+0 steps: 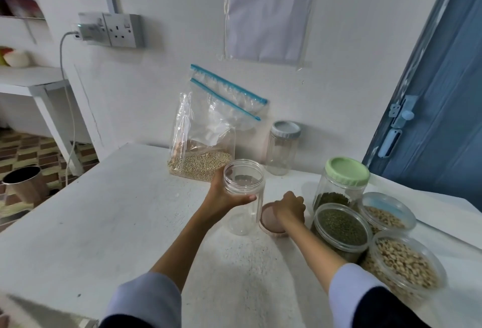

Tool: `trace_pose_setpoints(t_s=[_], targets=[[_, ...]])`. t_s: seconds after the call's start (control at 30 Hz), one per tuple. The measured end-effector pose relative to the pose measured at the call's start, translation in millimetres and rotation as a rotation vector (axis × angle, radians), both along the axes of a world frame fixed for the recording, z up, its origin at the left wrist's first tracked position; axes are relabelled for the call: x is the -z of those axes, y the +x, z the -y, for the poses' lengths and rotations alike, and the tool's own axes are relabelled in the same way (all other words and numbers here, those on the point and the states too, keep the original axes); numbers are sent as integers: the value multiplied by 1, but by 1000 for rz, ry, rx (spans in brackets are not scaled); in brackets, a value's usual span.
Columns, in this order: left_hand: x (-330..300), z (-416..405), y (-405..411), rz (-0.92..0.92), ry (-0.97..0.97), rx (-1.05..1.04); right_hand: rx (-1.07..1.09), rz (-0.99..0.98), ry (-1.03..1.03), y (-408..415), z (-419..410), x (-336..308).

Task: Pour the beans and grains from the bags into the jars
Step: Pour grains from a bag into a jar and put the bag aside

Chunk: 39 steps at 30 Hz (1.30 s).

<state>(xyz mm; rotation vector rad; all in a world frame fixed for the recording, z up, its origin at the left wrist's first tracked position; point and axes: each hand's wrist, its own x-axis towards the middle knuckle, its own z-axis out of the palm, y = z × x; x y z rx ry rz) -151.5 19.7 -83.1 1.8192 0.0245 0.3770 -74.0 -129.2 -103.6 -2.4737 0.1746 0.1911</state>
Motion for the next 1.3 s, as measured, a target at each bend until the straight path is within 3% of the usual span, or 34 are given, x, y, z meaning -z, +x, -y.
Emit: trace_pose_setpoints(t_s=[0.13,0.3,0.6,0.77,0.93,1.07,1.3], targets=[[5,0,-7,-59,15,-24,-25,86,22,10,0,-17],[0,-16,-14,-126,33,41,-57,199,201,32,-5,-47],[-51,-104,-1,-170,26,34,-65,95,579,98,-66,-115],[-80,-131,26,-210,23,-37,-45,80,603,124,-97,-126],[-89,-153,51,-234,120,40,-25,45,576,144,-115,-130],[-89,-165,66,-216,141,77,-5,28,734,160,-122,-136],[-94,-169,91,-124,114,46,9,189,849,158,-142,-154]])
